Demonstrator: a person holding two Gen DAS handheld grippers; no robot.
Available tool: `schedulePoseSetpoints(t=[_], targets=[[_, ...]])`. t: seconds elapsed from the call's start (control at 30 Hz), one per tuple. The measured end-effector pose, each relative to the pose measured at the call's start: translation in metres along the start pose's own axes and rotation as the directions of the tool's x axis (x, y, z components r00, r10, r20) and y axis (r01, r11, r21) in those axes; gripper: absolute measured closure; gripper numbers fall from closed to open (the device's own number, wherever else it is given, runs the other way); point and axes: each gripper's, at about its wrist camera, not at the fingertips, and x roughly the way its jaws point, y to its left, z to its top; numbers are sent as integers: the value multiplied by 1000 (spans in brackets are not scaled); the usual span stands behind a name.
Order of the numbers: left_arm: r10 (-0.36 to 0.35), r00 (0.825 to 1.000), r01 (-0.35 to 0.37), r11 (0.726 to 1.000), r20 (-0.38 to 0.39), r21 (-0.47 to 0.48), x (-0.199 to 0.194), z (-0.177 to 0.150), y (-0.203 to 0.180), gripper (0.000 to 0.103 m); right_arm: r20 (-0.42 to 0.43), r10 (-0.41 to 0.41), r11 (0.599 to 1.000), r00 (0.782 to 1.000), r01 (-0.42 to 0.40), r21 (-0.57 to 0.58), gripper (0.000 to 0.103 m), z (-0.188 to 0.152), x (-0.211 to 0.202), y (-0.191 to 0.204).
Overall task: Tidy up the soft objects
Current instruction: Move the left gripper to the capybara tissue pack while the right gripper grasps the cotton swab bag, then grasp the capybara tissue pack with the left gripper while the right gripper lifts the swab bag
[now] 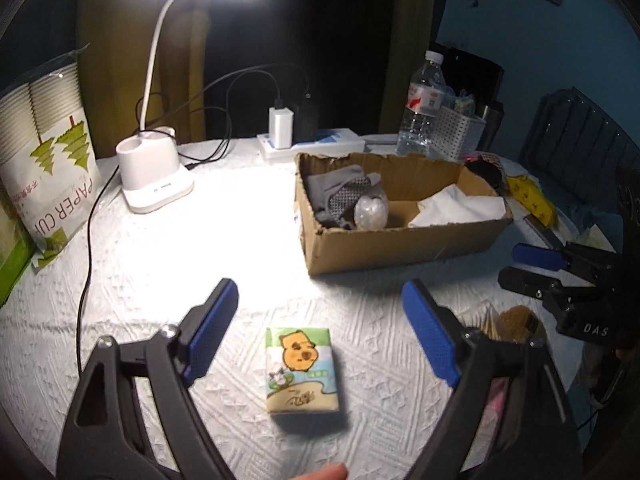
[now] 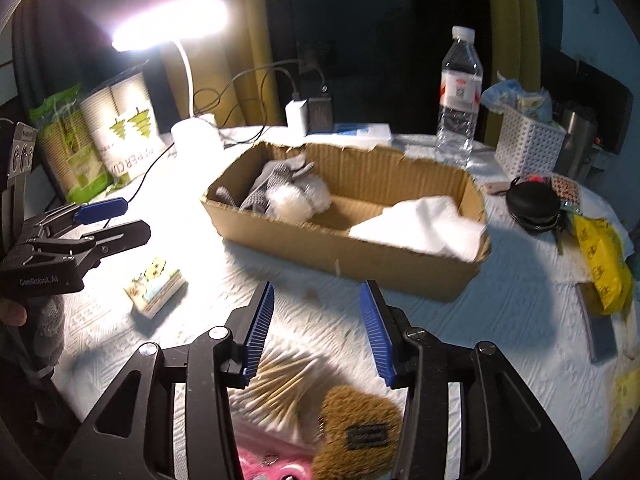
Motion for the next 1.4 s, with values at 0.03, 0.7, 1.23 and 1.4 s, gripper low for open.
schedulePoseSetpoints(t=[0.03, 0.7, 1.23, 1.4], targets=[[1, 1000, -1, 1000, -6, -2, 0, -3, 1, 18, -6, 5, 1000, 1000, -5, 1, 48, -3, 1, 2], [50, 985, -57, 998, -165, -38, 37, -45, 24, 18, -146, 61, 998, 987, -60, 11, 38, -37, 34, 25], [46, 982, -42, 999, -181, 27, 45, -46, 11, 54, -160, 107, 994, 981, -111, -18, 50, -35, 45, 34], [37, 984, -27, 998, -177, 59, 41, -44, -5, 54, -126, 116, 992, 985, -120, -26, 52, -30, 34, 30]])
